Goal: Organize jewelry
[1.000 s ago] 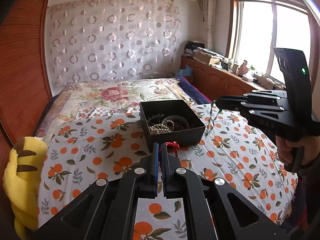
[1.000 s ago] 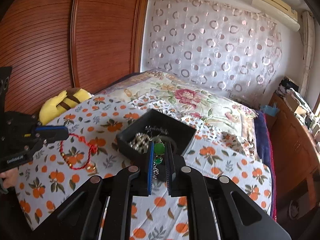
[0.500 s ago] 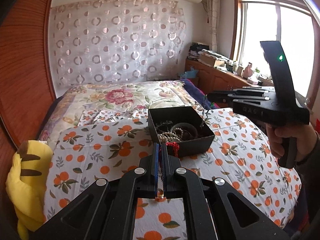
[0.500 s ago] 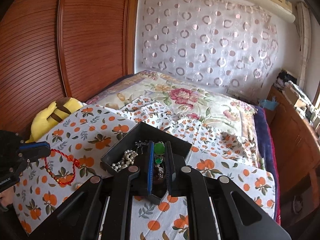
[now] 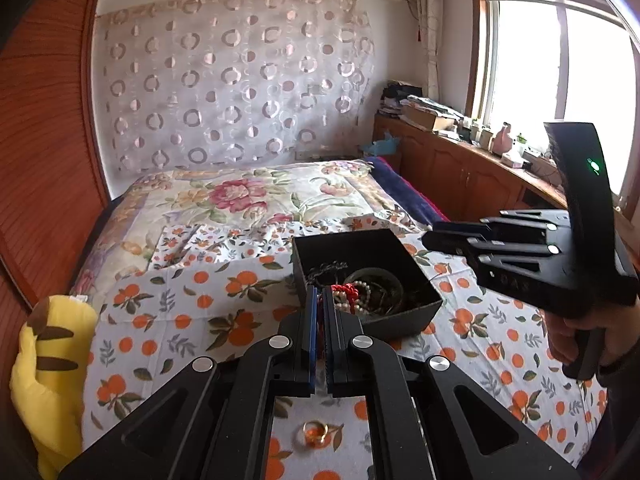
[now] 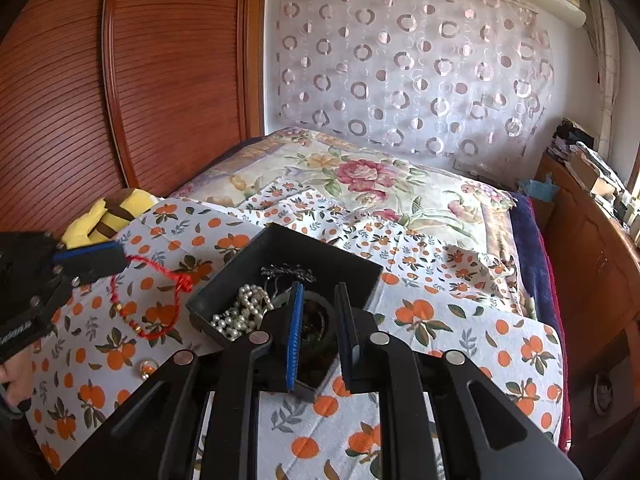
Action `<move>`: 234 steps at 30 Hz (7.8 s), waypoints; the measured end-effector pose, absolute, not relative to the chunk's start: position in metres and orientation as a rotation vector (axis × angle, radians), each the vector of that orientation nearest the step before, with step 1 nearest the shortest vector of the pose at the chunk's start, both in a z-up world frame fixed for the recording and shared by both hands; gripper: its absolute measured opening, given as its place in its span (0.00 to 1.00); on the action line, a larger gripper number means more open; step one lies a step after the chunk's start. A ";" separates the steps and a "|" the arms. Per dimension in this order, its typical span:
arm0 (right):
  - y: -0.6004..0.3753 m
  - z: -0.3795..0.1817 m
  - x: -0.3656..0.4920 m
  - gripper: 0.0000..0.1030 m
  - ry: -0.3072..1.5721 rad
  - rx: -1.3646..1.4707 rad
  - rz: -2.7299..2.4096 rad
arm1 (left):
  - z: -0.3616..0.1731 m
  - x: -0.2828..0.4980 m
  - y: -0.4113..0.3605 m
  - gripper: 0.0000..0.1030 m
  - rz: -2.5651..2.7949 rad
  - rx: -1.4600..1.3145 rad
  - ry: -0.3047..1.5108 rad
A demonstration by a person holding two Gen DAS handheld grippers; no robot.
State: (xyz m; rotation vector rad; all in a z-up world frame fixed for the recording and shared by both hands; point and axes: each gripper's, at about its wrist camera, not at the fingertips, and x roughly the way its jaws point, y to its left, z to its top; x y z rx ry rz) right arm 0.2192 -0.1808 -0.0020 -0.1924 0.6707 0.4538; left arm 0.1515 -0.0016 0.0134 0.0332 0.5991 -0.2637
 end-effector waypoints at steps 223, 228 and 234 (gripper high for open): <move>-0.243 -0.002 0.050 0.98 0.481 0.047 0.242 | 0.007 0.037 -0.010 0.93 -0.046 0.072 0.523; -0.242 0.000 0.050 0.98 0.480 0.048 0.232 | 0.007 0.036 -0.009 0.93 -0.044 0.072 0.522; -0.242 0.000 0.050 0.98 0.482 0.050 0.233 | 0.008 0.036 -0.010 0.93 -0.046 0.071 0.520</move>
